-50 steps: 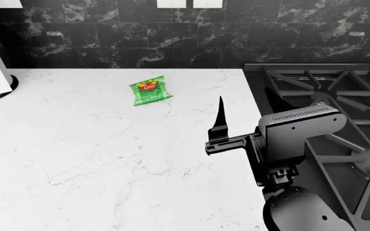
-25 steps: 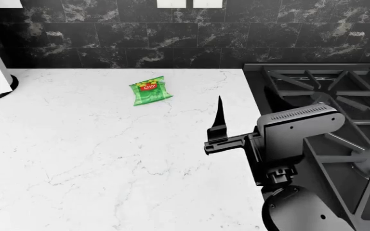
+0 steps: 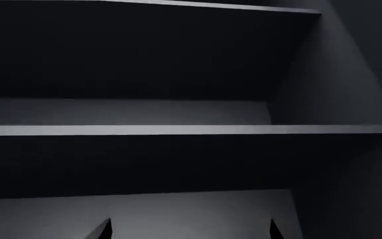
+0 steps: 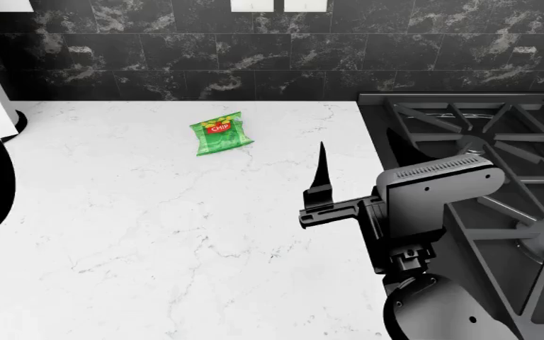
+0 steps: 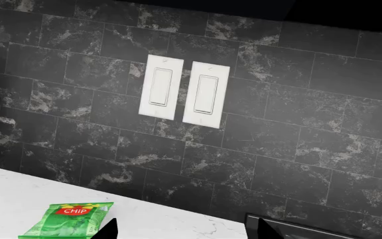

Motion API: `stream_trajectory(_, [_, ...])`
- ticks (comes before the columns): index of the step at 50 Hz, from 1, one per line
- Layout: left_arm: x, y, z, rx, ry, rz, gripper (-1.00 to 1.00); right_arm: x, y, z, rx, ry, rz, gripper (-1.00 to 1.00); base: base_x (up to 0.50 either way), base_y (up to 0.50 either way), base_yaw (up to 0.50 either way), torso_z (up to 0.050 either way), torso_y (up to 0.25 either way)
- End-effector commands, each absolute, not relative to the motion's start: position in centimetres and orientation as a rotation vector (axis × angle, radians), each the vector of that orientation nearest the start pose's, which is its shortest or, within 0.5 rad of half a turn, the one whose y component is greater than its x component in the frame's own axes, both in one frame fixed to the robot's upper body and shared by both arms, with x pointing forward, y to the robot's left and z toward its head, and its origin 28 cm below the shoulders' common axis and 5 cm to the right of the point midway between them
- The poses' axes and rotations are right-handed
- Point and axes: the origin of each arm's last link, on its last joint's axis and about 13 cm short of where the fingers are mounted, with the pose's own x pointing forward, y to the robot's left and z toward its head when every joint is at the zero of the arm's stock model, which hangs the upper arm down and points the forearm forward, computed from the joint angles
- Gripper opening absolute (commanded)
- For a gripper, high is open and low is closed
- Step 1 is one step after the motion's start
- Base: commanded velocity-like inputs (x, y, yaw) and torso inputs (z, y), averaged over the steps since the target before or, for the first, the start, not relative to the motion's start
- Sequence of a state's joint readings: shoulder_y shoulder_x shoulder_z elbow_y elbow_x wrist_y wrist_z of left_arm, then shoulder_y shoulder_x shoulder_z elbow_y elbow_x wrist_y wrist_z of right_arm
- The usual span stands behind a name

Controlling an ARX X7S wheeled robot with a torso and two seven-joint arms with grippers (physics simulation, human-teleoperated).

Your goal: Pick the butter stick from the counter and place it in the cabinet.

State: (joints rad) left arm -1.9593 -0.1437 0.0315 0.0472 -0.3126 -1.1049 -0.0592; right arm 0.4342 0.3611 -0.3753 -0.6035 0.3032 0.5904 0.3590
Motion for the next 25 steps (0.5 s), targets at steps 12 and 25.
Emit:
stream_trajectory(12, [20.7, 22.5, 51.1, 0.035, -0.883, -0.104, 1.0, 24.1, -7.9, 17.2, -0.155, -0.321, 0.144, 1.0, 0.0, 0.0, 0.0, 0.0, 0.0])
stream_trajectory(25, [19.8, 22.2, 49.7, 0.064, -0.884, -0.098, 1.0, 24.0, -7.9, 17.4, -0.158, -0.323, 0.146, 1.0, 0.0, 0.0, 0.0, 0.0, 0.0])
